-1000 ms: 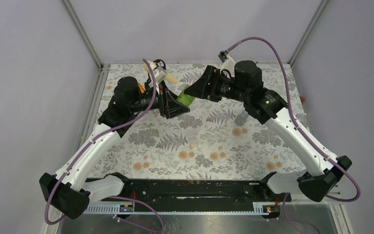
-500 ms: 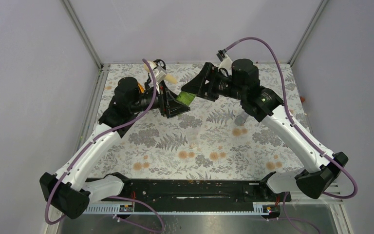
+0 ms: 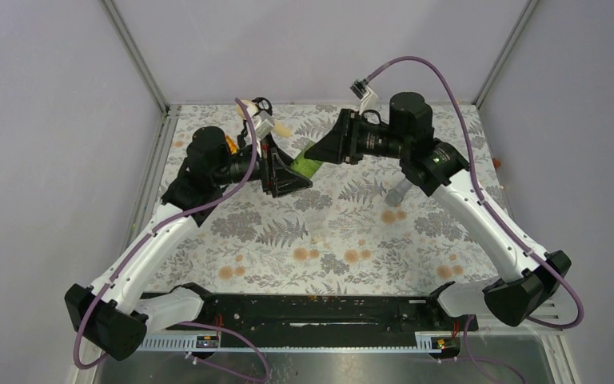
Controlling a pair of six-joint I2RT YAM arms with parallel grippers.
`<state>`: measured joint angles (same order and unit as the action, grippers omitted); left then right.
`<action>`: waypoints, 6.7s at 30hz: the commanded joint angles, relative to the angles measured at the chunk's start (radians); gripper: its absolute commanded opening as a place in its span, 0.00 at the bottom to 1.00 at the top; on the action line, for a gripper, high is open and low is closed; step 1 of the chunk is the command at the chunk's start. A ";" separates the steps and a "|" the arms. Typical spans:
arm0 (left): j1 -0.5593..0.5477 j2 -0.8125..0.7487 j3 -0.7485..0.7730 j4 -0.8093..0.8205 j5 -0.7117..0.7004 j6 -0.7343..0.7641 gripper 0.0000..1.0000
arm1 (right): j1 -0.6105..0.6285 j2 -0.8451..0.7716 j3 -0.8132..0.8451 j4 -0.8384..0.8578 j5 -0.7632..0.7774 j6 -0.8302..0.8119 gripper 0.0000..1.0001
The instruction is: Sort the pills into containers
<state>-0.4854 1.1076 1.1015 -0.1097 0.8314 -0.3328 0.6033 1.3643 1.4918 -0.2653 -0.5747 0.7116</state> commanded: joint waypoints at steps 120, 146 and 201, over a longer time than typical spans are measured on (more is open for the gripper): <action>-0.002 0.018 0.003 0.161 0.016 -0.169 0.00 | 0.046 -0.091 -0.045 0.101 0.127 0.070 0.42; -0.002 0.014 0.003 0.231 0.052 -0.193 0.00 | 0.017 -0.052 0.028 0.007 0.230 0.156 0.92; -0.002 -0.037 0.059 0.075 -0.098 -0.161 0.00 | 0.012 0.060 0.220 -0.137 0.020 0.083 0.55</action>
<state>-0.4908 1.0924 1.1141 -0.0700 0.7937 -0.5037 0.6071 1.4216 1.6634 -0.3981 -0.5117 0.7647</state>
